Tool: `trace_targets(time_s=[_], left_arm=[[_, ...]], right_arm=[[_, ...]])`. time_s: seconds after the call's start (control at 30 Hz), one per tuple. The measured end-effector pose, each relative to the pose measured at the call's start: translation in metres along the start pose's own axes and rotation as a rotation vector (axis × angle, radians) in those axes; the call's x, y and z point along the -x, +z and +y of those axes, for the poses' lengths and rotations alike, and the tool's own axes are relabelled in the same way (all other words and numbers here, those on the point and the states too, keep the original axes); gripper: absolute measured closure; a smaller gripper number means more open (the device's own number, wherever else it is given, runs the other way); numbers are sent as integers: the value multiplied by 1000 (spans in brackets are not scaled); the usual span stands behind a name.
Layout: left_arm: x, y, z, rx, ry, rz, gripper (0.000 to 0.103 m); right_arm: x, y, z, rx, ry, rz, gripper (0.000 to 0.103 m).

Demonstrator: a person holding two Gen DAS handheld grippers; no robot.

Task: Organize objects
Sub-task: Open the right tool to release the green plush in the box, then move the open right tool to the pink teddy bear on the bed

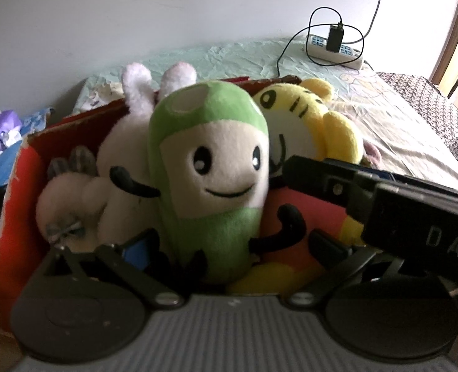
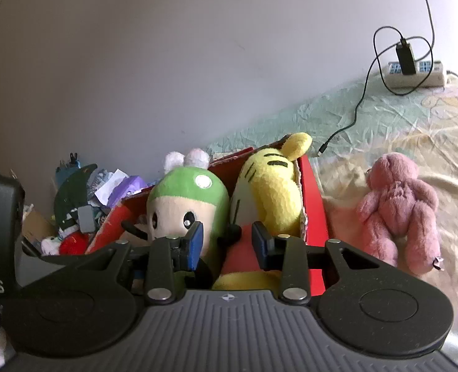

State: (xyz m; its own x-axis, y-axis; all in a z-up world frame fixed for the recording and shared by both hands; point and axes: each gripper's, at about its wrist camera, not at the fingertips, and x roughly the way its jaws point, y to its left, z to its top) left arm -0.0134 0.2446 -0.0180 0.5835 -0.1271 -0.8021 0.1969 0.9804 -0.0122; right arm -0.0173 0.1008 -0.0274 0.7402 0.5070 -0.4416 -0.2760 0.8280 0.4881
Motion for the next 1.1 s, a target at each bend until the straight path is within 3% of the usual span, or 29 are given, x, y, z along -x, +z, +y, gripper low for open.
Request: trace_targets(time_s=[0.37,0.8,0.9,1.0,1.1], left_arm=[[2,-6,1,39,12,-24,0],[9,-15,2,82,67,-55,1],[17,-16,-1,65,107,-81,1],[30,-15,-9,55,142,-116,1],[44,-12,-17,66,148,-150,1]], right_arm=[[4,-1,-2,9,24,-5,67],[14,2,-14,5,170,26,62],[24,5,-23,-28,199,19,54],[42,13,-40,-71,238,-9,54],[58,22,-60,-96,223,-44,54]])
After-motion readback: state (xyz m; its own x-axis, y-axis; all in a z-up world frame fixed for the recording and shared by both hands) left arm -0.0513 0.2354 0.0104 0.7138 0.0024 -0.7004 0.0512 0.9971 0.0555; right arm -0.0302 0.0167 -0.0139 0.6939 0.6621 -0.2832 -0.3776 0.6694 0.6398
